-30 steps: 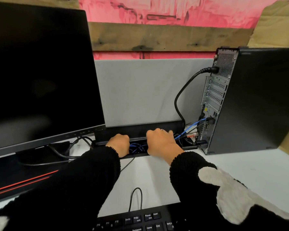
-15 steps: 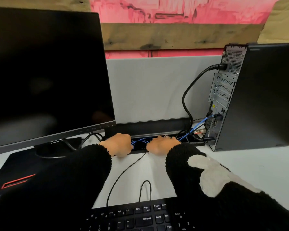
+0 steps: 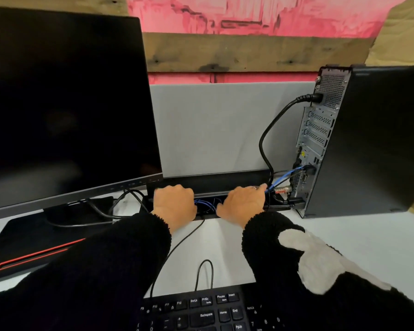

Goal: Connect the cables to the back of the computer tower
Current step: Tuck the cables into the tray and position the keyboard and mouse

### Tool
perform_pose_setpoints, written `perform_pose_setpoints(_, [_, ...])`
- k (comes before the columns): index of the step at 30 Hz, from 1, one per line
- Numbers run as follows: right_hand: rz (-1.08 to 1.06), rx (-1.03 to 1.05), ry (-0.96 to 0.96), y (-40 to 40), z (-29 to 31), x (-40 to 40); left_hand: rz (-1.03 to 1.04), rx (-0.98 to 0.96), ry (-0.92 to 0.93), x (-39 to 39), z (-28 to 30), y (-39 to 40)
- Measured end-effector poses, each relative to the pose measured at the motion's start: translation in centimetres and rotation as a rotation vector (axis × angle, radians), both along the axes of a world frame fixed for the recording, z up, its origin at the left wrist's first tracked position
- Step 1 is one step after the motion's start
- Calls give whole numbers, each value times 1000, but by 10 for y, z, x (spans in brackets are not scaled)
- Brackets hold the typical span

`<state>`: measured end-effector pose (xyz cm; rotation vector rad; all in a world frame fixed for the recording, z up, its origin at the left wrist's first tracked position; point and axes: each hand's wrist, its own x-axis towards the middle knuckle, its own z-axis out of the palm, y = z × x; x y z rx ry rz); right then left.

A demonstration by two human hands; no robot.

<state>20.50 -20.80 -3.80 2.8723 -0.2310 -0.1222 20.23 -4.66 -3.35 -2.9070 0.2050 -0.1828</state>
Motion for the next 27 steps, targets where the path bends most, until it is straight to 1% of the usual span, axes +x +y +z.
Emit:
perform_pose_setpoints(1, [38,7,16,-2,0,1,-31,11,-45,0,2,0])
perform_pose_setpoints(2, [68,21,26,-2,-1,1,-57,-33,-35,2,1,0])
perform_pose_setpoints(3, [76,54,36,-1,-2,1,-94,-141,30,5,0,0])
perform_pose_setpoints(5, [51,147,68,-1,-2,1,-190,-379,311,9,-5,-4])
perform_pose_setpoints(6, [40,177,85,-3,0,3,-235,-438,440,8,-8,-8])
perform_pose_setpoints(7, [32,193,102,-5,3,5,-260,-436,530,5,-9,-11])
perform_pose_setpoints(8, [27,196,128,-7,6,8,-273,-420,579,2,-11,-14])
perform_pose_setpoints(10, [-5,201,190,-6,9,15,-252,-401,604,0,-15,-17])
perform_pose_setpoints(12, [-49,175,205,0,3,20,-235,-370,600,2,-16,-19])
perform_pose_setpoints(14, [-53,106,151,3,-4,17,-242,-345,587,1,-17,-23])
perform_pose_setpoints(15, [-17,96,99,3,-5,13,-254,-374,553,2,-17,-23])
perform_pose_setpoints(17, [114,129,-18,0,-2,1,-270,-569,465,4,-17,-17])
perform_pose_setpoints(18, [188,144,-83,-1,-1,-5,-290,-643,389,7,-17,-12])
perform_pose_setpoints(19, [260,160,-142,-1,0,-8,-312,-654,293,7,-15,-5])
perform_pose_setpoints(21, [392,238,-212,6,2,-12,-336,-537,37,7,-11,12])
perform_pose_setpoints(22, [457,311,-223,10,4,-13,-335,-485,-87,6,-9,21])
perform_pose_setpoints(23, [516,404,-220,16,6,-14,-319,-452,-173,4,-6,28])
perform_pose_setpoints(24, [551,499,-186,23,12,-19,-282,-422,-200,2,-2,36])
perform_pose_setpoints(25, [571,591,-121,29,16,-21,-218,-388,-169,3,-1,44])
perform_pose_setpoints(27, [545,678,78,39,19,-22,-122,-347,8,3,0,57])
